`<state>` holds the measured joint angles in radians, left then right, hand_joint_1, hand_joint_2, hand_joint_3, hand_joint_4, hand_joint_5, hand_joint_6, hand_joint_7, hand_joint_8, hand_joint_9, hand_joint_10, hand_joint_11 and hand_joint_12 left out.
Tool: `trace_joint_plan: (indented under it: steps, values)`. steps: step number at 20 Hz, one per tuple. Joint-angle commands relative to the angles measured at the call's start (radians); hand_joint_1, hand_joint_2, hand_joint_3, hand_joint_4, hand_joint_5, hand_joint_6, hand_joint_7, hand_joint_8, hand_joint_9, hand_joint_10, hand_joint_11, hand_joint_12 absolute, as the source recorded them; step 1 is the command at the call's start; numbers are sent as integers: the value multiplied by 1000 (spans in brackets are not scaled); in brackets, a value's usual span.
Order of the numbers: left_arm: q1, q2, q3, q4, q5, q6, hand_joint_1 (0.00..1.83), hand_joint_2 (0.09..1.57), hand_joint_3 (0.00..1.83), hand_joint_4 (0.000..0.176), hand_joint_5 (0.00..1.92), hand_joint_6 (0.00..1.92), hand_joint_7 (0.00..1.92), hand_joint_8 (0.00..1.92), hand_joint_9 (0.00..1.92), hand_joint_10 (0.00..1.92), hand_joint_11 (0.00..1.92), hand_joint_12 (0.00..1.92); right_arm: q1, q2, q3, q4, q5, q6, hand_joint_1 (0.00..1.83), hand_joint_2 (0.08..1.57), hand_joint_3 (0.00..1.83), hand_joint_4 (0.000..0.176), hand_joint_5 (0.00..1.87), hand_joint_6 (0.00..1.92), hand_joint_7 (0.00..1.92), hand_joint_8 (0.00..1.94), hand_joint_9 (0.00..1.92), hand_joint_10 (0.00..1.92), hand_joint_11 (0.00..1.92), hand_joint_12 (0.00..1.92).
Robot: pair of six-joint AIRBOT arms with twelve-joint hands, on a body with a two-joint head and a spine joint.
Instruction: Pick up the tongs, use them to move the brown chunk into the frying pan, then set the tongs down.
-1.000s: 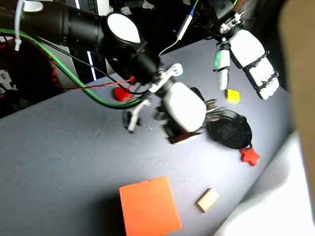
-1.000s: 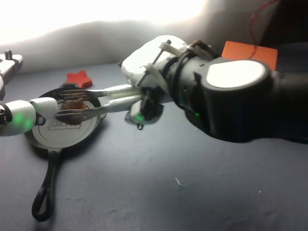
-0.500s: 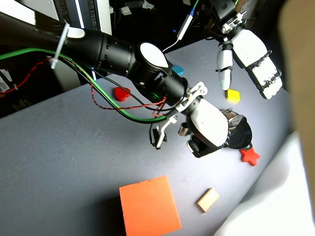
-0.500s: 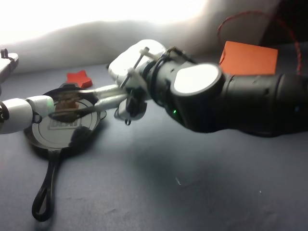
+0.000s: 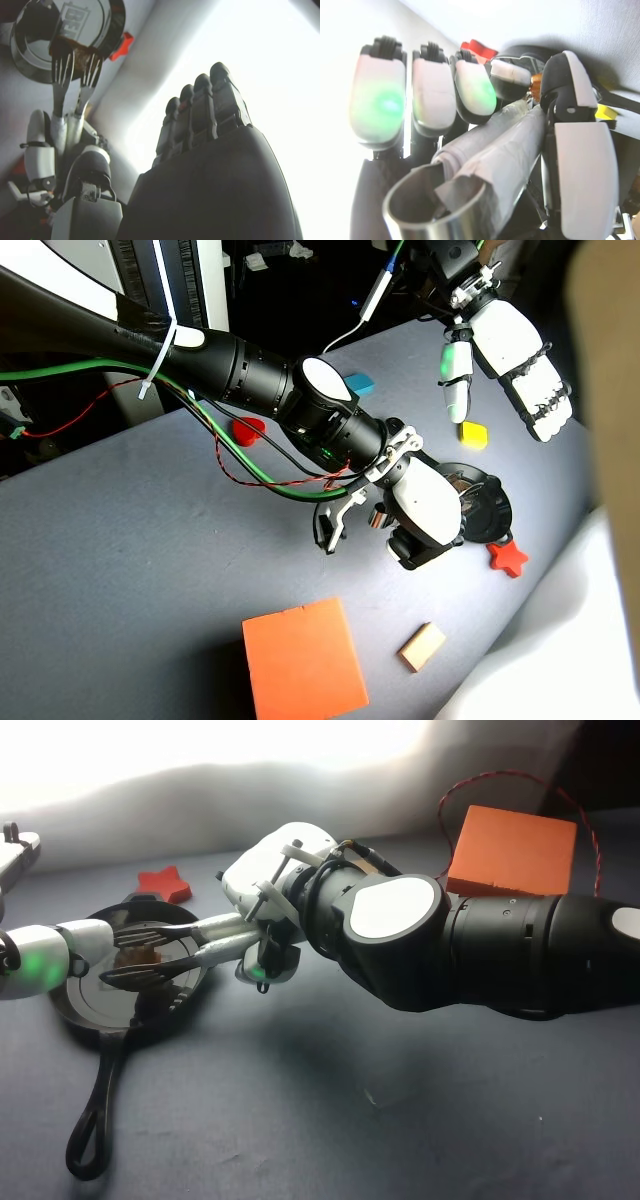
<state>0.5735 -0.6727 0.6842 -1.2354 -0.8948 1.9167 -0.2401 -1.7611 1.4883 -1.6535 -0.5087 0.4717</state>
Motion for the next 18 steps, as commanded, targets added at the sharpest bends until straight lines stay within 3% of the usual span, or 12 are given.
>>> trace_joint_plan:
  steps: [1,2,5,7,9,12,13,14,18]
  values:
    - [-9,8,0,58,-86,0,0,1215,0,0,30,2,38,3,25,2,0,112,8,1,2,-54,-22,5,572,1450,0,0,1027,1431,1352,1583,1395,1845,1367,1921]
    - [-9,8,-1,58,-86,0,0,1213,0,0,27,0,31,0,16,0,0,96,8,1,2,-54,-23,3,652,1397,0,0,973,1151,1303,1479,1337,1803,1287,1921]
    - [-9,8,-2,58,-83,0,0,1209,0,0,25,0,35,1,22,2,0,113,8,1,2,-54,-25,-22,640,1359,0,0,964,1095,1280,1393,1298,1745,1229,1921]
    - [-9,9,-4,58,-83,1,0,1208,0,0,24,2,36,3,28,3,0,122,10,2,1,-54,-31,-24,569,1327,0,0,951,887,1253,1250,1253,1709,1177,1921]
    - [-9,9,-4,58,-83,1,0,1211,0,0,29,3,39,2,31,3,0,142,13,8,-8,-54,-31,-27,553,1319,0,0,979,807,1239,1200,1223,1694,1143,1921]
    - [-10,9,-5,58,-83,1,0,1213,1,0,2,0,25,0,10,1,0,50,14,22,-31,-61,-26,-28,518,1278,0,0,1009,635,1143,1059,1064,1647,947,1921]
    - [-10,9,-5,58,-83,1,0,1210,0,0,18,0,38,0,23,1,0,92,13,24,-37,-81,-32,-25,495,1268,0,0,1014,603,1127,997,1039,1583,901,1921]
    - [-10,9,-4,58,-83,2,0,1211,0,0,19,0,29,0,22,0,0,100,12,25,-41,-107,-39,-18,509,1218,0,0,973,580,1109,804,998,1451,794,1911]
    - [-9,9,-5,58,-83,4,0,1208,0,0,25,1,36,1,26,0,0,117,21,27,-42,-112,-44,-4,468,1185,0,0,877,571,1071,677,949,1315,724,1807]
